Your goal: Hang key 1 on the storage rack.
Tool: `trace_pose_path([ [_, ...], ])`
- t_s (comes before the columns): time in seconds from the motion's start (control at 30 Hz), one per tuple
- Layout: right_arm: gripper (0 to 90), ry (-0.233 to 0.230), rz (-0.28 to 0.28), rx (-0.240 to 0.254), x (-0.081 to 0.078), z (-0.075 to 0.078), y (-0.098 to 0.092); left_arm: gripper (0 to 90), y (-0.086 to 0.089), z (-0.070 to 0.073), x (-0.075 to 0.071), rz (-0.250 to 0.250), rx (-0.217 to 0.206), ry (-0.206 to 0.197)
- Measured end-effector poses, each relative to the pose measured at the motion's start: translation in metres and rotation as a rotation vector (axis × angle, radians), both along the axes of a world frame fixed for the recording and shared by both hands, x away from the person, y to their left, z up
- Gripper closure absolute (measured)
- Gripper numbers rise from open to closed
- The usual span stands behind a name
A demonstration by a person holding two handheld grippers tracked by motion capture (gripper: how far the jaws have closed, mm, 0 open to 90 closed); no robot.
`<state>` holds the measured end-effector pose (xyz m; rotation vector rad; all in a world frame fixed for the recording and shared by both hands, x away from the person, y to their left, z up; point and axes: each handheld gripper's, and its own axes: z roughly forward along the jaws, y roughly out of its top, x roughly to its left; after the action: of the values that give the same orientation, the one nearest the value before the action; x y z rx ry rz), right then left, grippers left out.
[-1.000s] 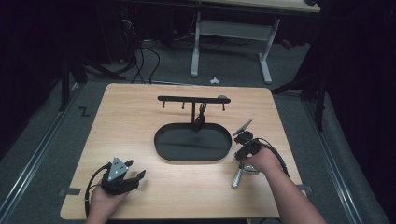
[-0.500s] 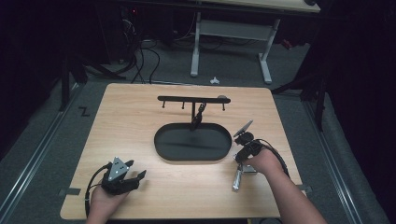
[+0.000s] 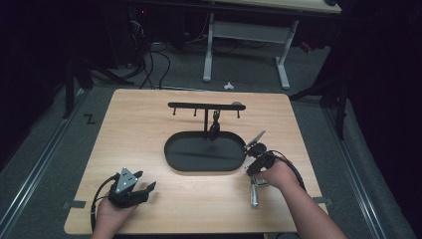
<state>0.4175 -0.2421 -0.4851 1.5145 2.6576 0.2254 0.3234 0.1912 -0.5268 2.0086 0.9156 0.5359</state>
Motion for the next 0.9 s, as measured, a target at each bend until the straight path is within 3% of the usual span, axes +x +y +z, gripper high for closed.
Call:
trace_pose_path([
  [0.47, 59.1, 0.011, 0.007, 0.027, -0.005, -0.001, 0.014, 36.9, 0.0, 0.0, 0.0, 0.0, 0.0, 0.0],
  [0.57, 58.5, 0.011, 0.016, -0.012, -0.006, -0.004, 0.017, 36.9, 0.0, 0.0, 0.0, 0.0, 0.002, 0.0],
  [0.77, 68.1, 0.023, 0.021, -0.04, -0.01, -0.003, 0.005, 36.9, 0.001, 0.0, 0.0, -0.001, 0.001, 0.001],
  [0.9, 69.4, 0.03, 0.01, -0.046, -0.011, -0.003, -0.008, 37.0, 0.0, 0.0, 0.0, -0.003, 0.001, 0.003],
])
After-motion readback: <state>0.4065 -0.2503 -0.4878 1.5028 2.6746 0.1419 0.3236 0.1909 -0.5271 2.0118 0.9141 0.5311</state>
